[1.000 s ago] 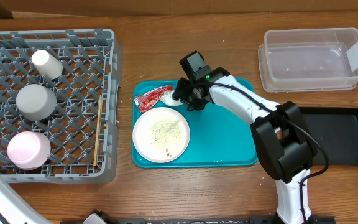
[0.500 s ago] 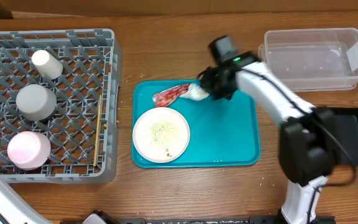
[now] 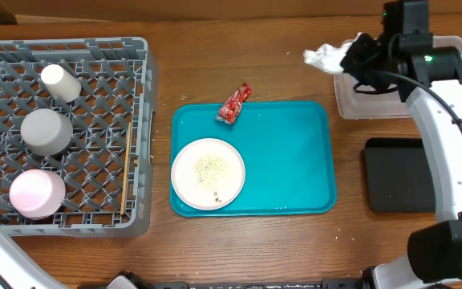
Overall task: Sort waste into correct bins and load items into the dishwasher
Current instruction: 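Carry the white tissue to the clear bin and drop it, then return the right gripper to the tray and grasp the red wrapper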
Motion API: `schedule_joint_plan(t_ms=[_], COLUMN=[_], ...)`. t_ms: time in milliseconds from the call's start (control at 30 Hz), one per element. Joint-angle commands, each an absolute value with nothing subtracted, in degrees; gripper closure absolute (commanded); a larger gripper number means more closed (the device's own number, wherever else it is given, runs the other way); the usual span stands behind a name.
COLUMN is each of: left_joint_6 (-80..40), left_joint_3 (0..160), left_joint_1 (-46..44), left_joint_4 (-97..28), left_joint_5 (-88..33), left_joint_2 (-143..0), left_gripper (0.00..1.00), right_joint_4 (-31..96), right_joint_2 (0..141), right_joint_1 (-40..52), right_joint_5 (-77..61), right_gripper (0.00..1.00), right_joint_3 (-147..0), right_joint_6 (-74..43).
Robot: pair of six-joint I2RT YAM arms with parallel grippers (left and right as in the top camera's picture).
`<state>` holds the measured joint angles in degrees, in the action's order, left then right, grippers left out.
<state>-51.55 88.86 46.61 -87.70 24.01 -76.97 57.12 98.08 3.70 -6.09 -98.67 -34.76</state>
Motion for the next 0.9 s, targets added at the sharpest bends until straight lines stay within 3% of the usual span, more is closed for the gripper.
schedule_joint_plan(t_ms=[0, 233, 333, 400, 433, 500, 533, 867], left_joint_6=[-52.8, -52.8, -52.8, -52.8, -52.8, -52.8, -52.8, -52.8], left_joint_3=[89.0, 89.0, 89.0, 89.0, 89.0, 89.0, 89.0, 89.0], left_joint_1=[47.0, 47.0, 47.0, 47.0, 47.0, 47.0, 47.0, 47.0], left_joint_4=[-87.8, -87.8, -87.8, -87.8, -87.8, -87.8, -87.8, -87.8], left_joint_5=[24.1, 24.1, 24.1, 24.1, 24.1, 24.1, 24.1, 24.1], left_joint_2=[-77.2, -77.2, -77.2, -77.2, -77.2, -77.2, -77.2, -77.2], left_gripper=[0.00, 0.00, 0.00, 0.00, 0.00, 0.00, 0.00, 0.00], right_joint_4=[55.5, 56.4, 56.3, 56.0, 55.9, 56.0, 56.3, 48.7], right_joint_2=[98.5, 98.6, 99.5, 100.6, 101.1, 102.6, 103.2, 103.7], right_joint_1=[2.0, 1.2, 0.8, 0.3, 0.0, -0.7, -1.1, 2.7], right_joint_5=[0.1, 21.8, 26.2, 26.8, 26.7, 25.1, 23.4, -24.7], right_gripper=[0.96, 0.96, 0.82, 0.58, 0.36, 0.08, 0.02, 0.03], right_joint_3=[-98.7, -98.7, -98.7, -98.7, -98.7, -98.7, -98.7, -98.7], right_joint_6=[-34.7, -42.3, -43.5, -43.5, -43.5, -43.0, -43.1, -24.8])
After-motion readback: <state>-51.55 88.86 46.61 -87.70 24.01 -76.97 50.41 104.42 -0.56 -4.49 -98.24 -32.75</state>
